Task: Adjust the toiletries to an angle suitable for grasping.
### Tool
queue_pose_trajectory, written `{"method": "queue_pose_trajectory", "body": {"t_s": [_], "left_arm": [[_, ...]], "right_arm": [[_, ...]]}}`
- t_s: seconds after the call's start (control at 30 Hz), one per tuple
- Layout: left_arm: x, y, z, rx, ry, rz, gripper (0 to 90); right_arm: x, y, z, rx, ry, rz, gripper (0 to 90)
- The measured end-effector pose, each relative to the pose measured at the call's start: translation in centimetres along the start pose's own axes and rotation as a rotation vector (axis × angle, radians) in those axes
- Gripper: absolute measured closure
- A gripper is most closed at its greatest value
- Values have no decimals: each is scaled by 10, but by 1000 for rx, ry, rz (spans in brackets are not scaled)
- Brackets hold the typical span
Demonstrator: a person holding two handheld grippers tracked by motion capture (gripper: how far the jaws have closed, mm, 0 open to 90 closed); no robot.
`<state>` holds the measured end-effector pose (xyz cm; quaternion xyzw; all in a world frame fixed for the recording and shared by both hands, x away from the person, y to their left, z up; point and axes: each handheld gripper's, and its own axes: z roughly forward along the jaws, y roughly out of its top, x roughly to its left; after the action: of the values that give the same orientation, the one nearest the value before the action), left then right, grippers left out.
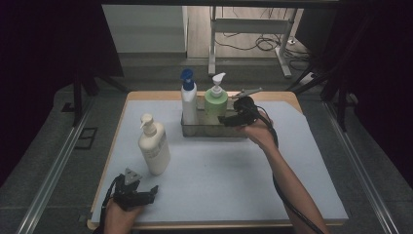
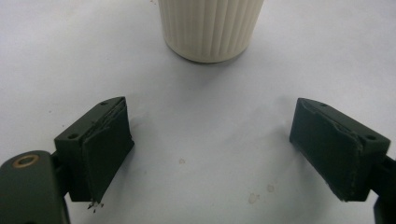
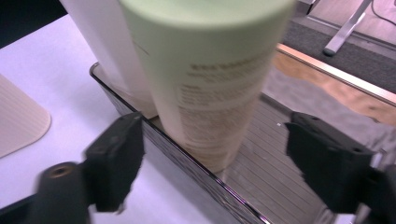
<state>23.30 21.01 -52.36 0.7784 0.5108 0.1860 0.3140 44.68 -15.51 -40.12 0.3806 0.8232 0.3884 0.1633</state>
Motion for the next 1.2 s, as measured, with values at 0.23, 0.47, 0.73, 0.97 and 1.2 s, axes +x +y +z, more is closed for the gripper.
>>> {"method": "queue_pose_trajectory", "body": {"t_s": [0.23,0.47,0.73,0.97,1.2], "left_arm": [[0,0,0,0,1,0,122],[0,0,0,1,1,1,122],[0,0,0,2,2,1,122],[0,0,0,2,1,0,122],[0,0,0,2,1,1,122]], "right_arm": [[-11,-10,-7,8,-15,34,453],[-19,-14,-3,-9,-89,51,668],[-27,-18,14,7,-89,84,891],[-32,-19,28,-5,-96,127,893],[-29,-17,45,14,-122,145,891]]}}
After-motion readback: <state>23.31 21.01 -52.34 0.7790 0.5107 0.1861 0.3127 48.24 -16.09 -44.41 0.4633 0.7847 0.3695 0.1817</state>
